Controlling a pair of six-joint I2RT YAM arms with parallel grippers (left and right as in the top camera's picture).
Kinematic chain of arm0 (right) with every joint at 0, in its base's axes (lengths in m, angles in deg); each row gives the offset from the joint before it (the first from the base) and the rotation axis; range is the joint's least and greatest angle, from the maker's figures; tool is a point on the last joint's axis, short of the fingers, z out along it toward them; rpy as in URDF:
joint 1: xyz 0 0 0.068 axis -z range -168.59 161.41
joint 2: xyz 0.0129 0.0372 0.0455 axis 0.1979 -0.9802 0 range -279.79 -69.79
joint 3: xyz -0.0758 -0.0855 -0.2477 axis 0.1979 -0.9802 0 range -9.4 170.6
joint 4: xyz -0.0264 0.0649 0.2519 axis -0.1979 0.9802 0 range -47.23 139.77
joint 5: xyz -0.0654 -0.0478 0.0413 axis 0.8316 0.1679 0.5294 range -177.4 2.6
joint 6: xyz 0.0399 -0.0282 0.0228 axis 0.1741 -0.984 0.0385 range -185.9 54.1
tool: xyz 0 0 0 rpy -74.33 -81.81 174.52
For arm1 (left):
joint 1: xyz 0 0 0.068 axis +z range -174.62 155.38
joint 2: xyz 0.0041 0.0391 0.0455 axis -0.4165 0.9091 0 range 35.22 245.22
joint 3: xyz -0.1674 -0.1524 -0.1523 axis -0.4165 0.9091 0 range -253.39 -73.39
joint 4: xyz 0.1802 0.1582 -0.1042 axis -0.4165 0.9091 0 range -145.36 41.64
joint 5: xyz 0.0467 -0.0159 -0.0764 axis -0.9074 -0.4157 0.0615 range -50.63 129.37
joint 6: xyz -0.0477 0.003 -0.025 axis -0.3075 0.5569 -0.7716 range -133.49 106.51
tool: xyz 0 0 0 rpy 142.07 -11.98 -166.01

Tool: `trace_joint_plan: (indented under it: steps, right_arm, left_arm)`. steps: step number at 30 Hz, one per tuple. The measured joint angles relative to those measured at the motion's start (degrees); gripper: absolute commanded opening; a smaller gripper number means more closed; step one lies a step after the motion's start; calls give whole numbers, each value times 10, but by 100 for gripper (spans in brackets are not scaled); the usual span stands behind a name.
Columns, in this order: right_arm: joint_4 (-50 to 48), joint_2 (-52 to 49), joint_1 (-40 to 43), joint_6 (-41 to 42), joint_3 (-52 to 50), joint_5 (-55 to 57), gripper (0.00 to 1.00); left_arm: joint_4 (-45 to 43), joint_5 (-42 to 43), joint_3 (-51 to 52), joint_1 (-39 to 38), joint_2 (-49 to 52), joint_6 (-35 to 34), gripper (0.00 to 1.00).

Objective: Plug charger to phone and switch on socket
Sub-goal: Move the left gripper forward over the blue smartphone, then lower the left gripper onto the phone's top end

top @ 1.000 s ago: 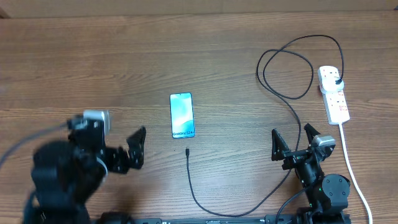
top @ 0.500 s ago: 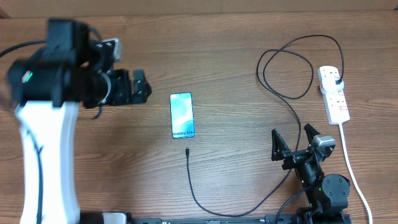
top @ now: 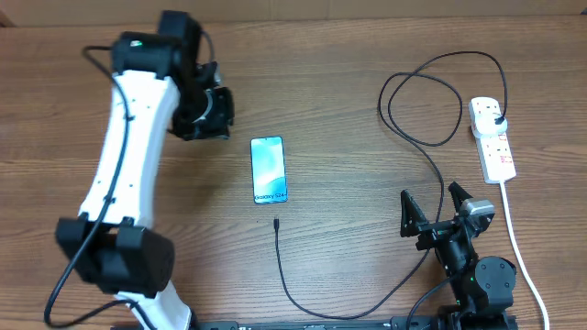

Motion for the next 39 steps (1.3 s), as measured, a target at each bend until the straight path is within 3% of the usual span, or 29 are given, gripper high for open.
trace_joint_plan:
  steps: [2,7,10,14,29,39]
  right_arm:
    - [0,0,0,0,0,0,100]
    - [0,0,0,0,0,0,100]
    - [0,0,0,0,0,0,100]
    - [0,0,0,0,0,0,100]
    - [0,0,0,0,0,0,100]
    - [0,0,0,0,0,0,100]
  left_arm:
    - [-7,-18,0,-19,16,-10,22]
    - [-15,-44,0,-55,67,-37,40]
    - [-16,-51,-1,-67,102,-41,57]
    - [-23,-56,-1,-73,146,-50,69]
    - [-85,-56,-1,-76,199,-68,72]
    - [-104,-61,-1,-96,199,-70,81]
